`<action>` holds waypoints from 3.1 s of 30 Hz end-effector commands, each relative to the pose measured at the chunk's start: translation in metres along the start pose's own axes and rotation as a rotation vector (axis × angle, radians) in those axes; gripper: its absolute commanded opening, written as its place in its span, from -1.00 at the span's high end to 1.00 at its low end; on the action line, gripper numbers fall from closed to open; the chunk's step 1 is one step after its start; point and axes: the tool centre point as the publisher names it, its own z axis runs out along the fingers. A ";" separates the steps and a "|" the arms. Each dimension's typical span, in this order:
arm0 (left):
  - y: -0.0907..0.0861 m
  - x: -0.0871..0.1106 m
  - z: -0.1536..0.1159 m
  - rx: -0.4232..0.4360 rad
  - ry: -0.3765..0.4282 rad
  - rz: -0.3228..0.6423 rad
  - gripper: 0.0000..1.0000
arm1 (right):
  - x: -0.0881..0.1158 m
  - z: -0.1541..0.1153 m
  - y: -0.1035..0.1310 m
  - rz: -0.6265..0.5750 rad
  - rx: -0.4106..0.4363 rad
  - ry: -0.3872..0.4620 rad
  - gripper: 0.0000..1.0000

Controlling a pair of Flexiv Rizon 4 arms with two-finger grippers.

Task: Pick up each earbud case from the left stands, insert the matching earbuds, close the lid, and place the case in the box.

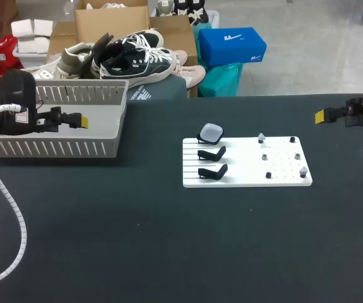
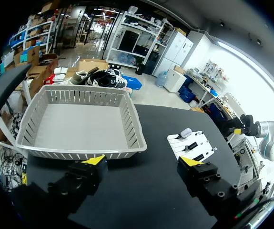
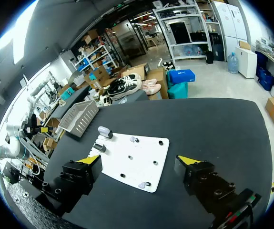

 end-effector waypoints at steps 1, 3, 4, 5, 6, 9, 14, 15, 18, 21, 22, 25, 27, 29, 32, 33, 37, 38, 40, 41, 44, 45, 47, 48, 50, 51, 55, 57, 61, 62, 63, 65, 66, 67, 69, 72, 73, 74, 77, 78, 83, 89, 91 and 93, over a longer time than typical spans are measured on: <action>0.000 -0.002 0.000 -0.003 0.007 0.000 -1.00 | 0.000 0.001 -0.001 -0.001 -0.003 0.000 -1.00; 0.000 -0.002 0.000 -0.003 0.007 0.000 -1.00 | 0.000 0.001 -0.001 -0.001 -0.003 0.000 -1.00; 0.000 -0.002 0.000 -0.003 0.007 0.000 -1.00 | 0.000 0.001 -0.001 -0.001 -0.003 0.000 -1.00; 0.000 -0.002 0.000 -0.003 0.007 0.000 -1.00 | 0.000 0.001 -0.001 -0.001 -0.003 0.000 -1.00; 0.000 -0.002 0.000 -0.003 0.007 0.000 -1.00 | 0.000 0.001 -0.001 -0.001 -0.003 0.000 -1.00; 0.000 -0.002 0.000 -0.003 0.007 0.000 -1.00 | 0.000 0.001 -0.001 -0.001 -0.003 0.000 -1.00; 0.000 -0.002 0.000 -0.003 0.007 0.000 -1.00 | 0.000 0.001 -0.001 -0.001 -0.003 0.000 -1.00; 0.000 -0.002 0.000 -0.003 0.007 0.000 -1.00 | 0.000 0.001 -0.001 -0.001 -0.003 0.000 -1.00; 0.000 -0.002 0.000 -0.003 0.007 0.000 -1.00 | 0.000 0.001 -0.001 -0.001 -0.003 0.000 -1.00; 0.000 -0.002 0.000 -0.003 0.007 0.000 -1.00 | 0.000 0.001 -0.001 -0.001 -0.003 0.000 -1.00; 0.000 -0.002 0.000 -0.003 0.007 0.000 -1.00 | 0.000 0.001 -0.001 -0.001 -0.003 0.000 -1.00; 0.000 -0.002 0.000 -0.003 0.007 0.000 -1.00 | 0.000 0.001 -0.001 -0.001 -0.003 0.000 -1.00; 0.000 -0.002 0.000 -0.003 0.007 0.000 -1.00 | 0.000 0.001 -0.001 -0.001 -0.003 0.000 -1.00; 0.000 -0.002 0.000 -0.003 0.007 0.000 -1.00 | 0.000 0.001 -0.001 -0.001 -0.003 0.000 -1.00; 0.000 -0.002 0.000 -0.003 0.007 0.000 -1.00 | 0.000 0.001 -0.001 -0.001 -0.003 0.000 -1.00; 0.000 -0.002 0.000 -0.003 0.007 0.000 -1.00 | 0.000 0.001 -0.001 -0.001 -0.003 0.000 -1.00; 0.000 -0.002 0.000 -0.003 0.007 0.000 -1.00 | 0.000 0.001 -0.001 -0.001 -0.003 0.000 -1.00; 0.000 -0.002 0.000 -0.003 0.007 0.000 -1.00 | 0.000 0.001 -0.001 -0.001 -0.003 0.000 -1.00; 0.000 -0.002 0.000 -0.003 0.007 0.000 -1.00 | 0.000 0.001 -0.001 -0.001 -0.003 0.000 -1.00; 0.000 -0.002 0.000 -0.003 0.007 0.000 -1.00 | 0.000 0.001 -0.001 -0.001 -0.003 0.000 -1.00; 0.000 -0.002 0.000 -0.003 0.007 0.000 -1.00 | 0.000 0.001 -0.001 -0.001 -0.003 0.000 -1.00; 0.000 -0.002 0.000 -0.003 0.007 0.000 -1.00 | 0.000 0.001 -0.001 -0.001 -0.003 0.000 -1.00; 0.000 -0.002 0.000 -0.003 0.007 0.000 -1.00 | 0.000 0.001 -0.001 -0.001 -0.003 0.000 -1.00; 0.000 -0.002 0.000 -0.003 0.007 0.000 -1.00 | 0.000 0.001 -0.001 -0.001 -0.003 0.000 -1.00; 0.000 -0.002 0.000 -0.003 0.007 0.000 -1.00 | 0.000 0.001 -0.001 -0.001 -0.003 0.000 -1.00; 0.000 -0.002 0.000 -0.003 0.007 0.000 -1.00 | 0.000 0.001 -0.001 -0.001 -0.003 0.000 -1.00; 0.000 -0.002 0.000 -0.003 0.007 0.000 -1.00 | 0.000 0.001 -0.001 -0.001 -0.003 0.000 -1.00; 0.000 -0.002 0.000 -0.003 0.007 0.000 -1.00 | 0.000 0.001 -0.001 -0.001 -0.003 0.000 -1.00; -0.005 -0.006 0.000 0.050 0.009 0.072 -1.00 | 0.000 0.001 -0.001 -0.001 -0.003 0.000 -1.00; -0.007 -0.008 0.000 0.062 0.007 0.092 -1.00 | 0.000 0.001 -0.001 -0.001 -0.003 0.000 -1.00; -0.009 -0.010 0.000 0.082 0.005 0.121 -1.00 | 0.000 0.001 -0.001 -0.001 -0.003 0.000 -1.00; -0.013 -0.015 -0.001 0.116 -0.005 0.165 -1.00 | 0.000 0.001 -0.001 -0.001 -0.003 0.000 -1.00; -0.014 -0.018 0.000 0.131 -0.010 0.189 -1.00 | 0.000 0.001 -0.001 -0.001 -0.003 0.000 -1.00; -0.017 -0.020 0.001 0.152 -0.009 0.220 -1.00 | 0.000 0.001 -0.001 -0.001 -0.003 0.000 -1.00; -0.021 -0.024 0.003 0.190 -0.015 0.283 -1.00 | 0.000 0.001 -0.001 -0.001 -0.003 0.000 -1.00; -0.027 -0.032 0.006 0.247 -0.028 0.383 -1.00 | 0.000 0.001 -0.001 -0.001 -0.003 0.000 -1.00; -0.029 -0.035 0.008 0.262 -0.035 0.412 -1.00 | 0.000 0.001 -0.001 -0.001 -0.003 0.000 -1.00; -0.030 -0.039 0.010 0.273 -0.038 0.439 -1.00 | 0.000 0.001 -0.001 -0.001 -0.003 0.000 -1.00; -0.034 -0.047 0.017 0.329 -0.044 0.531 -1.00 | 0.000 0.001 -0.001 -0.001 -0.003 0.000 -1.00; -0.035 -0.050 0.019 0.347 -0.044 0.565 -1.00 | 0.000 0.001 -0.001 -0.001 -0.003 0.000 -1.00; -0.043 -0.053 0.035 0.418 -0.027 0.703 -1.00 | 0.000 0.001 -0.001 -0.001 -0.003 0.000 -1.00; -0.058 -0.048 0.056 0.547 0.009 0.831 -1.00 | 0.000 0.001 -0.001 -0.001 -0.003 0.000 -1.00; -0.063 -0.047 0.064 0.569 0.018 0.856 -1.00 | 0.000 0.001 -0.001 -0.001 -0.003 0.000 -1.00; -0.069 -0.045 0.075 0.597 0.028 0.900 -1.00 | 0.000 0.001 -0.001 -0.001 -0.003 0.000 -1.00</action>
